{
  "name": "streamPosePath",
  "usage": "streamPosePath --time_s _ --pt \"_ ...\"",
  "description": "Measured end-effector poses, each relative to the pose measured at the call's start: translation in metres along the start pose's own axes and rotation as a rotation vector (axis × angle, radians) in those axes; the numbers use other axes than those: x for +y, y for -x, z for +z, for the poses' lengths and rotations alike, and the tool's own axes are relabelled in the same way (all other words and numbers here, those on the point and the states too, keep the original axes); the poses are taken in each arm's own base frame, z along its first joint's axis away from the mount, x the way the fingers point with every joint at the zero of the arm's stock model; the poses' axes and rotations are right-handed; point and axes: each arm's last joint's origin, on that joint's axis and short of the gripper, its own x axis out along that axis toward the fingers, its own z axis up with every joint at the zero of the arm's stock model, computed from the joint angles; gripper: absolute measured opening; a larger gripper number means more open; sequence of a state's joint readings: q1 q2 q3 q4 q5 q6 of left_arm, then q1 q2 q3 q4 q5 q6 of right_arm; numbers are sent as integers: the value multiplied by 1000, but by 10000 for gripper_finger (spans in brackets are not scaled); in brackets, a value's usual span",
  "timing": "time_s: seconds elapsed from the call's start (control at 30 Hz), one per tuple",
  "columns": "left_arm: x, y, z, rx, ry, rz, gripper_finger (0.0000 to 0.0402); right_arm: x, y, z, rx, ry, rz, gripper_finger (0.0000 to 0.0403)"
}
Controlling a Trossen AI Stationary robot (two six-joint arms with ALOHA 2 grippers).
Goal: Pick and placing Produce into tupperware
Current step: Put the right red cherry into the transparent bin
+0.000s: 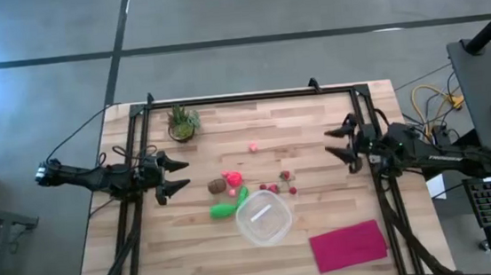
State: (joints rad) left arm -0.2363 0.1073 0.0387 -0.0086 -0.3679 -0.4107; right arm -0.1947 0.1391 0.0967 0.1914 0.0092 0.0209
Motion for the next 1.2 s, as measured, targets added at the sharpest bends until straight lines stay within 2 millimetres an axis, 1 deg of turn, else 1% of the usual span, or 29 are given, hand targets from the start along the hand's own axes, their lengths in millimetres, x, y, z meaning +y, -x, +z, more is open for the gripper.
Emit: streamPosePath --time_s 0.03,0.07,0.1,0.2,0.23,0.3,0.33,0.4,0.43,0.47,0.53,0.57,0.63,0.77,0.83,0.9,0.97,1.03,1.1,1.13,1.2 --pt "0 0 0 0 0 0 320 -2 0 1 -4 68 -53 242" --pt "0 0 0 0 0 0 320 -3 0 2 -22 96 -91 242" --pt "0 0 0 0 0 0 320 -3 0 6 -59 54 -103 242" --pt "0 0 0 0 0 0 320 -3 0 23 -243 -224 -93 242" --pt "0 0 0 -1 0 0 320 -4 -2 27 -276 -304 -93 242" --pt "0 0 0 0 0 0 320 -4 -6 30 -274 -492 -93 242" --pt "0 0 0 -1 0 0 320 -4 -9 36 -273 -605 -76 242" --pt "0 0 0 2 -4 1 320 -1 -14 43 -234 -852 35 242" --pt "0 0 0 1 -9 2 320 1 -16 46 -208 -919 90 242" --pt "0 0 0 -1 -16 5 320 2 -18 50 -188 -944 128 242" --pt "0 0 0 -1 -75 7 320 3 -21 56 -190 -925 132 242" --pt "0 0 0 -1 -121 7 320 2 -23 63 -223 -901 102 242" --pt "0 0 0 -2 -219 7 320 -1 -26 77 -299 -874 16 242" --pt "0 0 0 0 -404 7 320 -6 -33 99 -396 -810 -192 242" --pt "0 0 0 3 -451 7 320 -8 -36 114 -445 -825 -237 242" --pt "0 0 0 3 -453 7 320 -7 -40 130 -454 -793 -221 242" --pt "0 0 0 2 -447 7 320 -4 -50 141 -345 -712 -171 242" --pt "0 0 0 2 -447 7 320 -2 -63 142 -158 -689 -180 242" --pt "0 0 0 2 -438 5 320 0 -76 147 -23 -675 -214 242" --pt "0 0 0 -1 -397 2 320 0 -82 151 16 -674 -230 242" --pt "-1 0 1 -16 -240 -7 320 0 -93 168 9 -690 -247 242"
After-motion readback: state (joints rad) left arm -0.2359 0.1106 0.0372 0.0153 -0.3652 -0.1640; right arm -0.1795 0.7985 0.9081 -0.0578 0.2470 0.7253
